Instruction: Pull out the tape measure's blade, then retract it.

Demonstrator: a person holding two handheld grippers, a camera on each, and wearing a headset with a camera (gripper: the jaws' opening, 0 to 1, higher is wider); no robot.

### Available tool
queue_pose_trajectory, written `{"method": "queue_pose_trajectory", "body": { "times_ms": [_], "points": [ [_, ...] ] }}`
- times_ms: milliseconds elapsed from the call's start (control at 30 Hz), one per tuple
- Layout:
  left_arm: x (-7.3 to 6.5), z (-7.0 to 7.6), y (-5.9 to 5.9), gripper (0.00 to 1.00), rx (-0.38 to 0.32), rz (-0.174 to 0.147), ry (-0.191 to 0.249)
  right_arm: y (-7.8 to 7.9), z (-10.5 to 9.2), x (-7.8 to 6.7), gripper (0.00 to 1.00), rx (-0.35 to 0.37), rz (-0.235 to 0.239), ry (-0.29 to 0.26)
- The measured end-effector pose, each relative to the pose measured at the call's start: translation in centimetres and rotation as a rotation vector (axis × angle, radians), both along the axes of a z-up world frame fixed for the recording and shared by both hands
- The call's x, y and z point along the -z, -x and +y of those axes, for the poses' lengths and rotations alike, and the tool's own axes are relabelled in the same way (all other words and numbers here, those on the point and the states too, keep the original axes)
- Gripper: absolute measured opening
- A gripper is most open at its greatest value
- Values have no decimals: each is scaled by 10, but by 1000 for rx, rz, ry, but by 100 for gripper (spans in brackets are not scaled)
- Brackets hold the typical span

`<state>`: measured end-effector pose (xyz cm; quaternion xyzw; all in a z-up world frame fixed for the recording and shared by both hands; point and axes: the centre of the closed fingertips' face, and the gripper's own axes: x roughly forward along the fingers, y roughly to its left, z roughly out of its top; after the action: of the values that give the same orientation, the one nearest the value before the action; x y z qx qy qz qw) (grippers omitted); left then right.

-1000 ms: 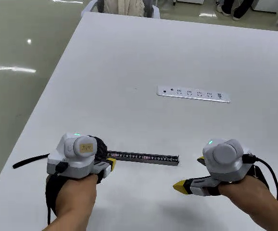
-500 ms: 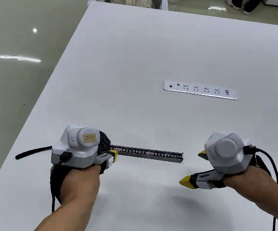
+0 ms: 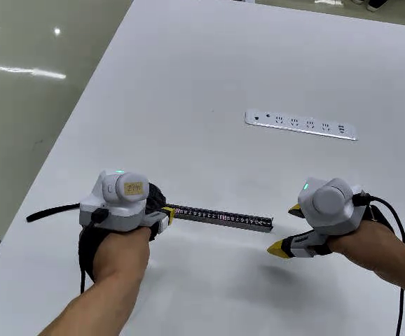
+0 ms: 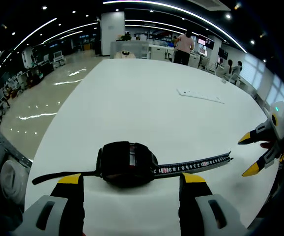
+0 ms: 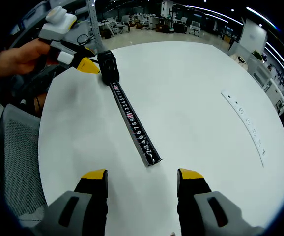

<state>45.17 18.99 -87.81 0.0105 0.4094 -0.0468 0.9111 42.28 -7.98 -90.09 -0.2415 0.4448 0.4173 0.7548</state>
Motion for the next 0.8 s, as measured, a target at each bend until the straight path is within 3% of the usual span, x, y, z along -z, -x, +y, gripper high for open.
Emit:
{"method": "queue_pose_trajectory", "body": {
  "times_ms": [167, 200, 233, 800],
  "points": [
    [0, 0, 0, 76, -1, 0, 2, 0, 0, 0, 57, -4, 1, 1],
    [1, 0, -1, 76, -5, 1, 3, -1, 0, 2, 57, -19, 4, 7],
    [6, 1, -4, 76, -15, 10, 7, -4, -1, 12, 57, -98, 9, 33],
    [14, 6, -16, 75, -52, 21, 19, -14, -2, 29, 52, -214, 29, 65]
  ]
}}
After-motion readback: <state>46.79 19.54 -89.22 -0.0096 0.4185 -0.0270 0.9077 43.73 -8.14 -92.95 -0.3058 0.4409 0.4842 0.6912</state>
